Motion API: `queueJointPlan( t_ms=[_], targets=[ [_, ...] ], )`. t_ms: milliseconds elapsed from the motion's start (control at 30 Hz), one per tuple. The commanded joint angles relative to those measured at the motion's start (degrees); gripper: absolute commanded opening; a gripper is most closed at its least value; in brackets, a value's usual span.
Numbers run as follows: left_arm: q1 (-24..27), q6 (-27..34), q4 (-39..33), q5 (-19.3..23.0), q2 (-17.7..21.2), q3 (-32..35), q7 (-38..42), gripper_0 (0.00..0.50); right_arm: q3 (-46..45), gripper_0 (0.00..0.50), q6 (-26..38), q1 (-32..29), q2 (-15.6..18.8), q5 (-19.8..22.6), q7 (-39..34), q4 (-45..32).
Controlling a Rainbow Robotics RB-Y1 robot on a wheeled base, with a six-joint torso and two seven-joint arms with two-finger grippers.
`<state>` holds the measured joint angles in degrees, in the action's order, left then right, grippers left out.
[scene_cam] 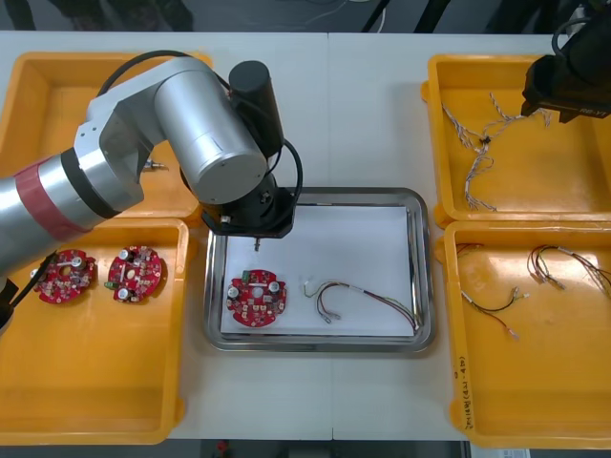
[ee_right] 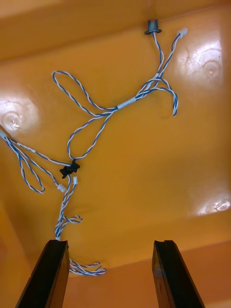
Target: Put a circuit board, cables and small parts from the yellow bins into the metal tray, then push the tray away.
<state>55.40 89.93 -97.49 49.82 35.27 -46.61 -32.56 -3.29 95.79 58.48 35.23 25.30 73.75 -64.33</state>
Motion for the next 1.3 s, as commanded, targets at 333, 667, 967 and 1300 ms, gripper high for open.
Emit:
queueJointPlan(
  t_ms=[333,667,967,1300],
  targets=[
    [1.64,-6.17,3.63,-3.41,-1.26,-4.98,1.01,0.000,-1.29,0.500,-2.10,3.13,-3.24,-2.45,-0.72,0.08],
    [1.29,-7.66,5.12,-3.59,-1.17,-6.04,0.66,0.000,-1.02,0.500,-4.30,0.23,-6.49,-5.00,-2.65,0.08],
    [1.12,-7.75,5.12,-3.59,-1.08,-6.04,0.66,0.500,-1.11,0.500,-9.04,-4.34,-7.45,-4.82,-3.00,0.08],
    [1.12,-7.66,4.07,-3.94,-0.82,-5.95,0.83,0.500,-1.46,0.500,-12.21,-7.06,-9.12,-4.65,-4.23,0.17]
  ],
)
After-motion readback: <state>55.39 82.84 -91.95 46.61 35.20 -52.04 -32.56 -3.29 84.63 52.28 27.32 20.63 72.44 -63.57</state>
